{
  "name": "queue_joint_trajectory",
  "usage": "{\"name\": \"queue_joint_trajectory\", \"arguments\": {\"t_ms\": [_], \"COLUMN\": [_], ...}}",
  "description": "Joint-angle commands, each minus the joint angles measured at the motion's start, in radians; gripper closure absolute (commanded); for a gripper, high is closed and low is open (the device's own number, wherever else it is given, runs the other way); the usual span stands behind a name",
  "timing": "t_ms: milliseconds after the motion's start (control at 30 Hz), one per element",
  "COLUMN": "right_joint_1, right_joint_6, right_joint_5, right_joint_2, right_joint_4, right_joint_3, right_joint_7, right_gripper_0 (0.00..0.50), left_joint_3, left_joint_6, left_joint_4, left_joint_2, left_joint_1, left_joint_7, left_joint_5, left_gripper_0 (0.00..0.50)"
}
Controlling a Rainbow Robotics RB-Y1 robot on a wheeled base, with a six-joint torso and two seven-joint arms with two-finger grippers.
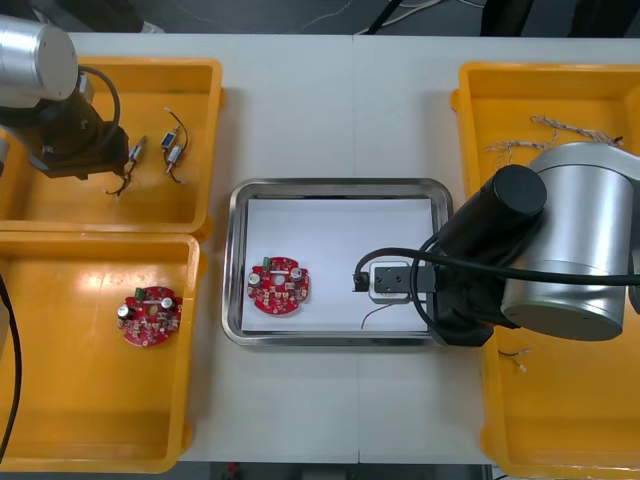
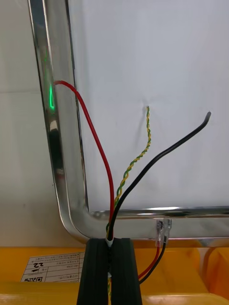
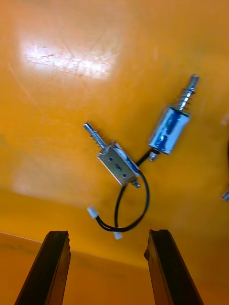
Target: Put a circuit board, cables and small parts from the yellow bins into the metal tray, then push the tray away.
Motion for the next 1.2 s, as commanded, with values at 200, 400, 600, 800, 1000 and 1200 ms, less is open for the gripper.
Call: {"name": "queue_joint_trajectory", "arguments": {"t_ms": [200,400,600,800,1000,1200], "right_joint_1": [-0.029,-0.029,-0.029,-0.029,-0.028,-0.026], "right_joint_6": [-0.029,-0.029,-0.029,-0.064,-0.073,-0.098], "right_joint_5": [0.089,0.134,0.160,0.171,0.175,0.178], "right_joint_2": [0.100,0.163,0.205,0.212,0.211,0.208], "right_joint_4": [0.095,0.159,0.202,0.231,0.239,0.256], "right_joint_3": [0.057,0.079,0.093,0.117,0.125,0.134], "right_joint_7": [0.035,0.049,0.058,0.072,0.075,0.089], "right_gripper_0": [0.500,0.500,0.500,0.500,0.500,0.473], "left_joint_3": [0.114,0.115,0.109,0.076,0.062,0.036], "left_joint_6": [-0.086,-0.098,-0.100,-0.129,-0.152,-0.198], "left_joint_4": [0.092,0.098,0.098,0.098,0.098,0.099], "left_joint_2": [0.002,0.002,0.002,0.002,-0.010,-0.032], "left_joint_1": [-0.045,-0.055,-0.069,-0.069,-0.072,-0.075], "left_joint_7": [0.051,0.157,0.300,0.430,0.516,0.604], "left_joint_5": [-0.022,-0.040,-0.046,-0.068,-0.069,-0.068], "left_gripper_0": [0.028,0.026,0.026,0.029,0.027,0.028]}}
